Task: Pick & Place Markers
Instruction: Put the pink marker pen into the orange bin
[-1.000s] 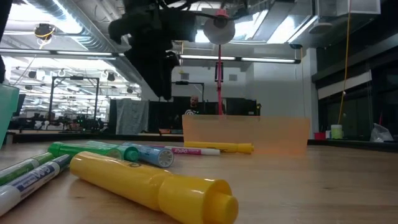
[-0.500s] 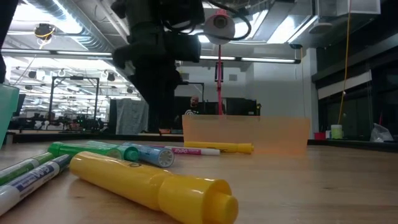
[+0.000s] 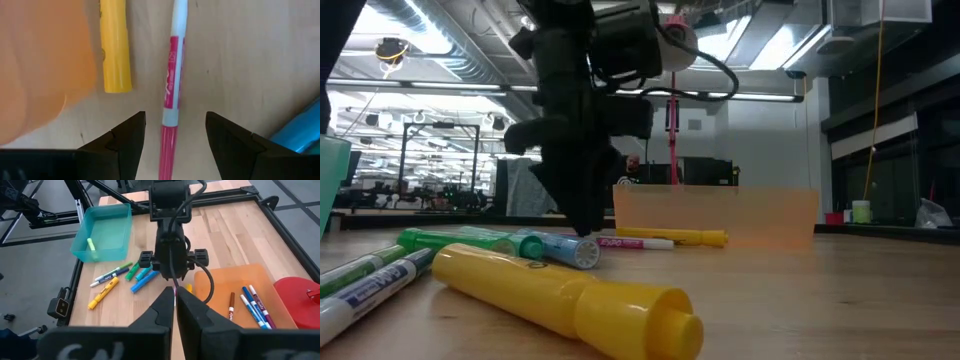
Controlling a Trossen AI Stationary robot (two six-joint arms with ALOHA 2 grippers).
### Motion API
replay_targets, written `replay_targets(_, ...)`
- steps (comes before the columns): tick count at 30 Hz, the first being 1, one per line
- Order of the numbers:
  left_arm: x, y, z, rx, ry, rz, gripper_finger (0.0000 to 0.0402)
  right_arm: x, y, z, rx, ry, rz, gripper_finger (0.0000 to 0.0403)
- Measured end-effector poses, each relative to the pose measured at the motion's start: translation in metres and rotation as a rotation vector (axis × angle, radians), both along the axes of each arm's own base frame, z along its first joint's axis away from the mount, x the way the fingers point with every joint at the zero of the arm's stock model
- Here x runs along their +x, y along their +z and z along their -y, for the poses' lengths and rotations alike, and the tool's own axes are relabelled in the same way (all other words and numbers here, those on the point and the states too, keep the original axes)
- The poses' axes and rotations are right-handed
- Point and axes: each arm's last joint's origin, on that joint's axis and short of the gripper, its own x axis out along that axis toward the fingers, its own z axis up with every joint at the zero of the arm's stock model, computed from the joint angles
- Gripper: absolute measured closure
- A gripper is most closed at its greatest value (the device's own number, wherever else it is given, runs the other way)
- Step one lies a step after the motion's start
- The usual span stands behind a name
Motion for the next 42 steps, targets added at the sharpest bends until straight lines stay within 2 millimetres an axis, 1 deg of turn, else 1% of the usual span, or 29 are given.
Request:
replay_targets(9, 0.000, -0.005, -0.001, 0.002, -0.004, -0.018, 0.0199, 0.000, 0.000, 0.000, 0.007, -0.005, -0.003, 0.0382)
replay_targets(14, 0.002, -0.014, -0.001, -0.019, -0.011, -0.040, 0.0199, 0.000, 0.000, 0.000, 0.009, -0.006, -0.002, 0.0382)
replay_targets(22, 0.001, -0.017, -0.001, -0.033, 0.004, -0.056, 0.0203, 0.000, 0.000, 0.000, 0.015, -0.009, 0.000, 0.0382)
replay_targets(24, 0.001, -0.017, -0.001, -0.035, 0.011, -0.058, 0.0214, 0.000, 0.000, 0.000, 0.016, -0.009, 0.000, 0.0382)
replay_targets(27, 0.000, -0.018, 0.000, -0.037, 0.011, -0.070, 0.0240, 0.000, 0.000, 0.000, 0.015, -0.009, 0.000, 0.0382)
replay_targets(38, -0.002, -0.019, 0.000, -0.048, 0.010, -0.093, 0.0370, 0.000, 0.000, 0.000, 0.013, -0.008, 0.000, 0.0382)
replay_targets(42, -0.002, -0.019, 0.000, -0.049, 0.009, -0.095, 0.0374, 0.000, 0.000, 0.000, 0.013, -0.007, 0.000, 0.0382)
